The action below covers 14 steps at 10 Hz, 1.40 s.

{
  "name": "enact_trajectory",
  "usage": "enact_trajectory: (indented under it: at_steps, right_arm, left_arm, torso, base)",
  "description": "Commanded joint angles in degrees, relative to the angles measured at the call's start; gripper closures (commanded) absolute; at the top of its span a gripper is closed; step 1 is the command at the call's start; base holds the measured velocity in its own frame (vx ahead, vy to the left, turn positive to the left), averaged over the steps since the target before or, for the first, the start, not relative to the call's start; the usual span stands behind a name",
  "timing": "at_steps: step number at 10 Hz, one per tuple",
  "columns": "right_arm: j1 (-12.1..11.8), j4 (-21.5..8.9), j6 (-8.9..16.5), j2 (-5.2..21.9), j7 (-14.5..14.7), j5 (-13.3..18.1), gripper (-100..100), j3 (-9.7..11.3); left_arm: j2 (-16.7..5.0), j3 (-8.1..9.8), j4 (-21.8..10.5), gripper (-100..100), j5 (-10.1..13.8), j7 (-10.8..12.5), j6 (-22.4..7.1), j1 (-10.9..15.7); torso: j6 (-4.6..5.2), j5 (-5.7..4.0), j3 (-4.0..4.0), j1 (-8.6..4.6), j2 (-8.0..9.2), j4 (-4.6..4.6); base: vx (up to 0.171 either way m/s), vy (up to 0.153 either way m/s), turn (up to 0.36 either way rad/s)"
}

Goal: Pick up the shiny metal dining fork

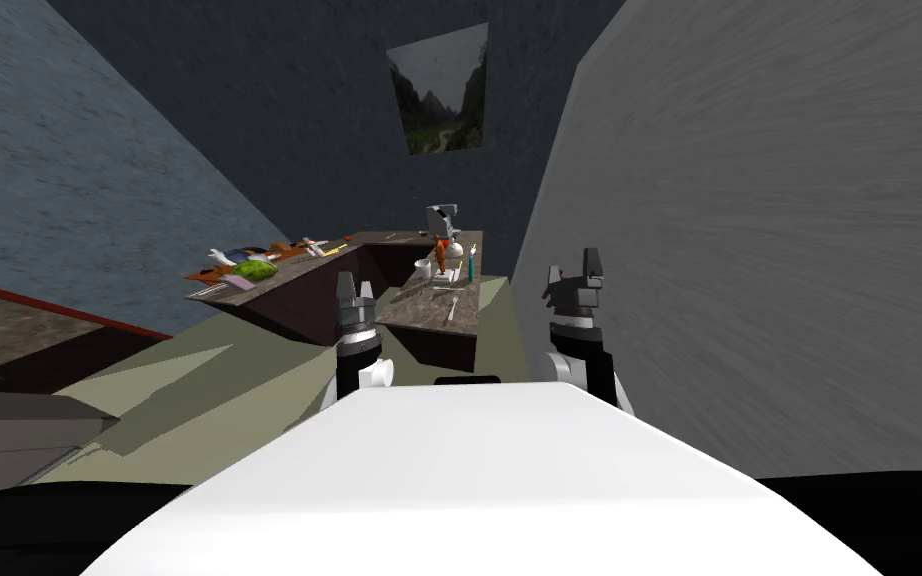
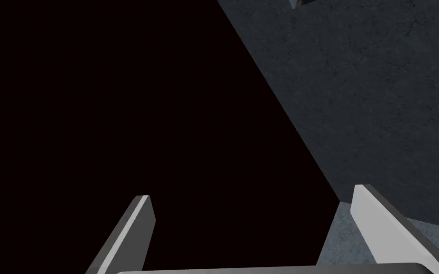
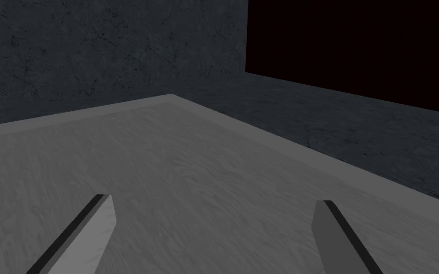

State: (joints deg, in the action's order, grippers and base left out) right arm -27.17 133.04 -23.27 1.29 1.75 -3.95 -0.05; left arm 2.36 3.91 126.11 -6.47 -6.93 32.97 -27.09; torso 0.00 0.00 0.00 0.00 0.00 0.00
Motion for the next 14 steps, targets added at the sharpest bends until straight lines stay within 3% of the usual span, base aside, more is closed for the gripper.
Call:
enact_trajectory:
  at_steps: [1,4,5,8,9,11,12,14]
  right_arm:
    - [0.00,0.00,0.00,0.00,0.00,0.00,0,0.00]
    - [0.01,0.00,0.00,0.00,0.00,0.00,0,0.00]
    - [0.01,0.00,0.00,0.00,0.00,0.00,0,0.00]
    - [0.01,0.00,0.00,0.00,0.00,0.00,0,0.01]
    - [0.01,0.00,0.00,0.00,0.00,0.00,0,0.01]
    - [0.01,0.00,0.00,0.00,0.00,0.00,0,0.00]
    - [0.01,0.00,0.00,0.00,0.00,0.00,0,0.01]
    - [0.01,0.00,0.00,0.00,0.00,0.00,0,0.00]
  left_arm:
    - [-2.28,0.03,-0.06,-100,0.10,0.26,-0.74,-0.25]
    - [-7.50,0.16,-0.24,-100,0.36,1.28,-3.56,-1.27]
    - [-8.00,0.16,-0.24,-100,0.36,1.28,-3.56,-1.27]
    - [-13.68,0.37,-0.40,-100,0.61,2.90,-7.96,-2.98]
    - [-14.55,0.37,-0.40,-100,0.61,2.90,-7.96,-2.98]
    - [-18.48,0.55,-0.51,-100,0.77,4.23,-11.42,-4.41]
    - [-19.25,0.55,-0.51,-100,0.77,4.23,-11.56,-4.41]
    - [-23.13,0.74,-0.61,-100,1.00,5.68,-15.60,-5.97]
  torso:
    - [0.00,0.00,0.00,0.00,0.00,0.00]
    - [0.01,0.00,0.04,-0.02,0.07,0.01]
    - [0.01,-0.01,0.06,-0.07,0.11,0.02]
    - [0.02,-0.02,0.07,-0.08,0.13,0.03]
    - [0.02,-0.03,0.10,-0.12,0.19,0.04]
    - [0.02,-0.02,0.08,-0.09,0.13,0.03]
    - [0.02,-0.03,0.10,-0.12,0.17,0.04]
    - [0.02,-0.02,0.07,-0.10,0.13,0.03]
  base:
    - [-0.005,-0.007,-0.065]
    - [-0.021,-0.016,-0.117]
    - [-0.021,-0.021,-0.034]
    - [-0.034,-0.031,-0.154]
    - [-0.037,-0.030,-0.069]
    - [-0.036,-0.034,-0.196]
    - [-0.034,-0.027,-0.068]
    - [-0.034,-0.045,-0.202]
